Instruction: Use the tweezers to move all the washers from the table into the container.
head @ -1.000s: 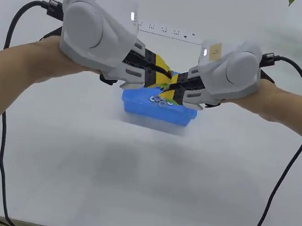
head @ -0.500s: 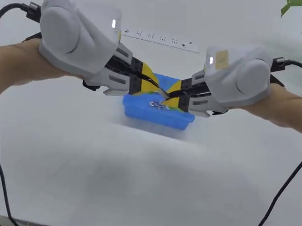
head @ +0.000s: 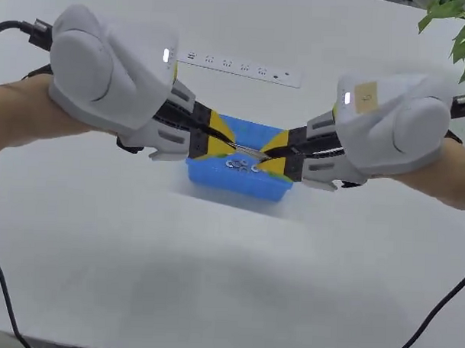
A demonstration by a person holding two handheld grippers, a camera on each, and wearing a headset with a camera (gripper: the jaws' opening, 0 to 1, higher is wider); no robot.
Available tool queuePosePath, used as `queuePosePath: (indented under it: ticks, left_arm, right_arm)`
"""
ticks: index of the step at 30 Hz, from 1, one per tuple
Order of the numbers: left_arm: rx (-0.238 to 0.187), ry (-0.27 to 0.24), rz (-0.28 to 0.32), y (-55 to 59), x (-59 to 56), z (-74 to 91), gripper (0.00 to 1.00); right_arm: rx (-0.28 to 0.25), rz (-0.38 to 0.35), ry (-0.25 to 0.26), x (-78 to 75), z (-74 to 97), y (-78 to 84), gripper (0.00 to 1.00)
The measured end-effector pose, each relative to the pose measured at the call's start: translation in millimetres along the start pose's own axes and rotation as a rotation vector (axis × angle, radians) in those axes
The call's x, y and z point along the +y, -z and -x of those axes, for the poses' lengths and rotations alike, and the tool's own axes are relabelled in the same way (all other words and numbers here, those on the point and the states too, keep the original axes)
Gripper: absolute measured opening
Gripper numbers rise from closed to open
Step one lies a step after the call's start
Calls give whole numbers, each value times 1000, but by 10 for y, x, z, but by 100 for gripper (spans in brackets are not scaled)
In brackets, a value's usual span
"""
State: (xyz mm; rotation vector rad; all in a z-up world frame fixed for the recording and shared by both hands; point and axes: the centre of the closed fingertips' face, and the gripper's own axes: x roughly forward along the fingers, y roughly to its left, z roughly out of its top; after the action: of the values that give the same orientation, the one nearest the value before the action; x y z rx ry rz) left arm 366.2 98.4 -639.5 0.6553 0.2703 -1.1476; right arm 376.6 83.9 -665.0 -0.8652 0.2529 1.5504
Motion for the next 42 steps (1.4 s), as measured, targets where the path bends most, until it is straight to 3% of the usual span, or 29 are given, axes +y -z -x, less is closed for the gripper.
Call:
queuePosePath:
  ticks: [15,22,31,42]
  left_arm:
    - [33,31,68,281,-219,-140,6]
    - [56,72,107,476,-310,-297,6]
    - [116,135,165,867,-470,-609,6]
    - [192,183,207,1093,-607,-886,6]
  right_arm:
    - [-29,-9,-59,210,-54,-15,8]
    - [-15,-65,-72,310,-219,196,8]
    - [20,-156,-104,468,-505,581,8]
    - [84,-193,-145,573,-671,893,8]
